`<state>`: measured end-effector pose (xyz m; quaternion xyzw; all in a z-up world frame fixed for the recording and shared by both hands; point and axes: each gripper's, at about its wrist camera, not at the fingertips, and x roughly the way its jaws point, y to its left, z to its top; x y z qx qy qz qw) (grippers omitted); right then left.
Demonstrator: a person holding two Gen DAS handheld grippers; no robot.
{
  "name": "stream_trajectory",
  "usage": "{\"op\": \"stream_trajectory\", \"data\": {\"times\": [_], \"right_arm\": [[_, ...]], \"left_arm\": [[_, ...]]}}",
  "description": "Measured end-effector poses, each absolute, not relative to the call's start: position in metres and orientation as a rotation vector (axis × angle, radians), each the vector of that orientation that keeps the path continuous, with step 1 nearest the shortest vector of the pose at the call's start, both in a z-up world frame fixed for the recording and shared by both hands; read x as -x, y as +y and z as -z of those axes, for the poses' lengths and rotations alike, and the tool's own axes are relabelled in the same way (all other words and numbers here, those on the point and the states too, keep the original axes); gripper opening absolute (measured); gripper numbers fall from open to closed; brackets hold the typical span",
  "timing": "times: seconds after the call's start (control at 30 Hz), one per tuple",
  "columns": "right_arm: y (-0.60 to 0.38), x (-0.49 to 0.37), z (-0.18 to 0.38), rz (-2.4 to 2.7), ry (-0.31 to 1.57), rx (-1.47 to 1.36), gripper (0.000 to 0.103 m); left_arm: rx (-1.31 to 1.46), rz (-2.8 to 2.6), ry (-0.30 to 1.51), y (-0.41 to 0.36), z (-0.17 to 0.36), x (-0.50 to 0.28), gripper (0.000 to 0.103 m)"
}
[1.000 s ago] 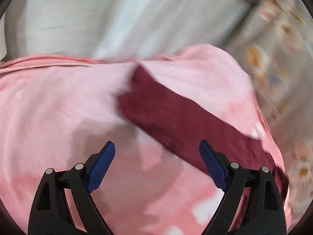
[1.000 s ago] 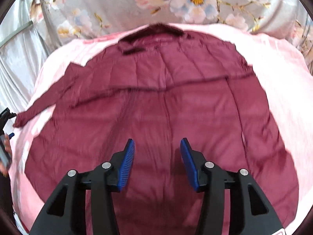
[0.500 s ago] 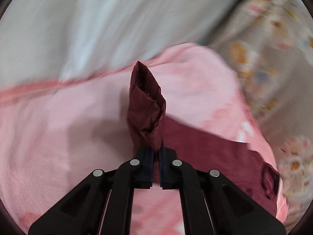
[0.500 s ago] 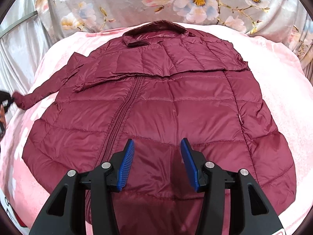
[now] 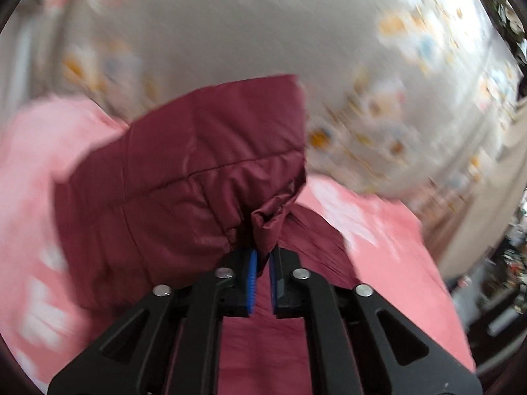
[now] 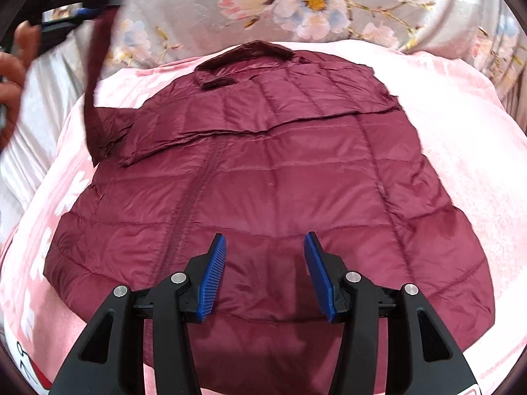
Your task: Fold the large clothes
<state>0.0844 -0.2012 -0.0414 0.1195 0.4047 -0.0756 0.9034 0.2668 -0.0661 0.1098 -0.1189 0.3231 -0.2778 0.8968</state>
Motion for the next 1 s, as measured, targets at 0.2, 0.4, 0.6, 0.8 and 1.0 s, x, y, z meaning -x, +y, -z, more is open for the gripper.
{"op": "stream_trajectory", "data": {"times": [0.2, 0.4, 0.6, 0.8, 1.0], "right_arm": [[-0.236, -0.078, 0.029, 0.178, 0.804, -0.331, 0.061], [-0.263, -0.116, 0.017, 0.131, 0.776, -0.424, 0.062], [-0.266, -0.174, 0.025, 0.08, 0.812, -0.522, 0.062], [-0.234, -0.22, 0.056, 0.029, 0.906, -0.558, 0.062], [-0.229, -0.241, 0.025, 0.007, 0.849, -0.513, 0.003]], "left_arm": [[0.365, 0.664, 0.774, -0.104, -0.051, -0.25, 0.073], [0.467, 0.553, 0.754, -0.036, -0.035, -0.249, 0.073], [0.521, 0.325, 0.806, 0.058, 0.005, -0.256, 0.073], [0.543, 0.235, 0.875, 0.093, 0.05, -0.254, 0.072], [0.528, 0.245, 0.878, 0.097, 0.06, -0.256, 0.072]]}}
